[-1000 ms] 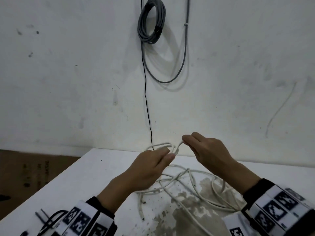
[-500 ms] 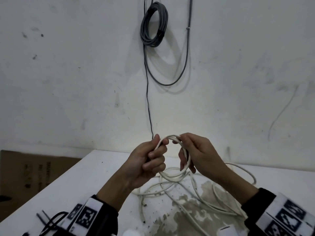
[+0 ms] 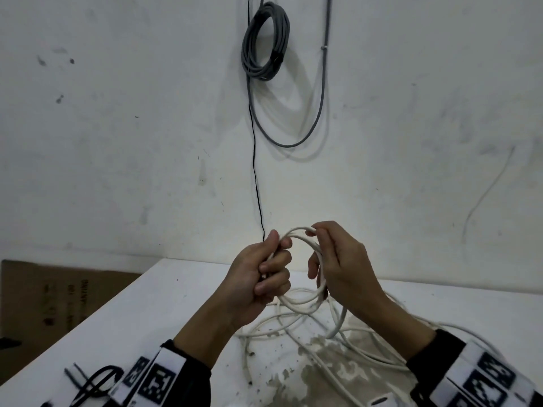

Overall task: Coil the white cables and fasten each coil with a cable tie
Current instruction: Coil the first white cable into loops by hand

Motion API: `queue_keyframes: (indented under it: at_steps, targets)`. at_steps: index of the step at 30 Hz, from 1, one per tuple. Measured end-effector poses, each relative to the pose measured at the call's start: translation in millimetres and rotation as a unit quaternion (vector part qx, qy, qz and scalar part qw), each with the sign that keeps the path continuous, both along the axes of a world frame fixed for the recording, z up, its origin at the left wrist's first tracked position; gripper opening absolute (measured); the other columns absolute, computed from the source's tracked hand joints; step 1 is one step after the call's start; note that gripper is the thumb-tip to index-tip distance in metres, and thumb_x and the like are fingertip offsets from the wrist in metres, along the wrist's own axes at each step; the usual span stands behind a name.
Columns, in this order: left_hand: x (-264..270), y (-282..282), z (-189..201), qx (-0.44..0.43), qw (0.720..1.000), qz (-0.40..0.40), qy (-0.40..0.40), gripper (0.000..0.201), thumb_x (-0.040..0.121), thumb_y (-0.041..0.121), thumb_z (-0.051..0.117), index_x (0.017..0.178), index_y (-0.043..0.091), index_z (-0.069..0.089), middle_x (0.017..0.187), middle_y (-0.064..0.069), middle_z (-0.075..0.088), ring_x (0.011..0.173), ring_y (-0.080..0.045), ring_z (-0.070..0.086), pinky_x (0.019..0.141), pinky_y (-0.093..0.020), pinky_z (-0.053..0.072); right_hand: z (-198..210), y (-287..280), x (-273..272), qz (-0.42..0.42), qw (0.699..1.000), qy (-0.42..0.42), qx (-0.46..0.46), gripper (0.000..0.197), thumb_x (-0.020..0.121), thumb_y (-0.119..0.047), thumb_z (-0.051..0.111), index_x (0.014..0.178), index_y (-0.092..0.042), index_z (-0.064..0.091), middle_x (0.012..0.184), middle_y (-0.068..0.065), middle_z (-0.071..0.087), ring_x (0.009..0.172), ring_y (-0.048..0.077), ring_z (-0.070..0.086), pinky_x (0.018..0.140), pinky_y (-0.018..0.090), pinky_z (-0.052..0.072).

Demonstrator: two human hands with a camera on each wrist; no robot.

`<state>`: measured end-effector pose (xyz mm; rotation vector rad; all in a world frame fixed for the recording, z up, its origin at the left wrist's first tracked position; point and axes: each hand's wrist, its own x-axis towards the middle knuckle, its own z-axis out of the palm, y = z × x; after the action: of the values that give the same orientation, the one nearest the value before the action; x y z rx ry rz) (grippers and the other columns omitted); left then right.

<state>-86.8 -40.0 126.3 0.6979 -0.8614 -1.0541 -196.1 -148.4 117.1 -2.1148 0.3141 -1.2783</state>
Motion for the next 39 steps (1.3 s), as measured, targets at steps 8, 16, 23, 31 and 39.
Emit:
queue_keyframes:
  at_steps: [8,16,23,31,39]
  targets:
    - [-1,-7,-6,0.036,0.998,0.010,0.044,0.050,0.088,0.051,0.036,0.051,0.018,0.033,0.035,0.008,0.024,0.025,-0.003,0.022,0.033,-0.016,0.022,2,5,-5,0.102,0.989,0.042,0.099,0.028,0.101,-0.020,0.033,0.084,-0.012,0.054,0.055,0.004,0.045,0.039,0.018,0.051,0.042,0.023,0.040]
    - [3,-5,-6,0.092,0.992,0.024,-0.083,0.035,0.096,0.038,0.034,0.090,0.006,0.050,0.048,0.005,0.041,0.047,-0.015,0.057,0.051,-0.026,0.051,5,-2,-8,0.024,0.999,0.045,0.015,0.026,0.100,-0.015,0.036,0.081,-0.011,0.053,0.054,-0.001,0.042,0.039,0.013,0.043,0.041,0.021,0.038]
    - [-7,-13,-6,0.068,0.997,0.029,0.001,0.043,0.095,0.045,0.035,0.063,0.016,0.040,0.039,0.008,0.026,0.025,-0.002,0.021,0.031,-0.015,0.022,-8,3,4,-0.027,0.999,-0.001,0.027,0.029,0.101,-0.020,0.033,0.077,-0.013,0.049,0.052,0.004,0.040,0.042,0.014,0.037,0.040,0.031,0.040]
    - [37,-13,1,-0.081,0.968,0.059,0.229,0.061,0.098,0.041,0.027,0.042,0.020,0.040,0.030,0.006,0.029,0.021,-0.005,0.020,0.029,-0.017,0.017,-27,1,-14,0.140,0.962,0.147,0.184,0.023,0.100,-0.031,0.039,0.092,-0.012,0.050,0.050,0.002,0.050,0.041,0.020,0.051,0.044,0.025,0.040]
    - [84,13,31,-0.242,0.918,0.135,0.282,0.055,0.100,0.036,0.028,0.051,0.015,0.041,0.040,0.009,0.034,0.030,-0.004,0.031,0.038,-0.014,0.032,-69,-46,-51,0.046,0.957,0.281,0.054,0.019,0.098,-0.032,0.043,0.080,-0.029,0.049,0.054,-0.009,0.051,0.050,0.007,0.049,0.059,0.029,0.040]
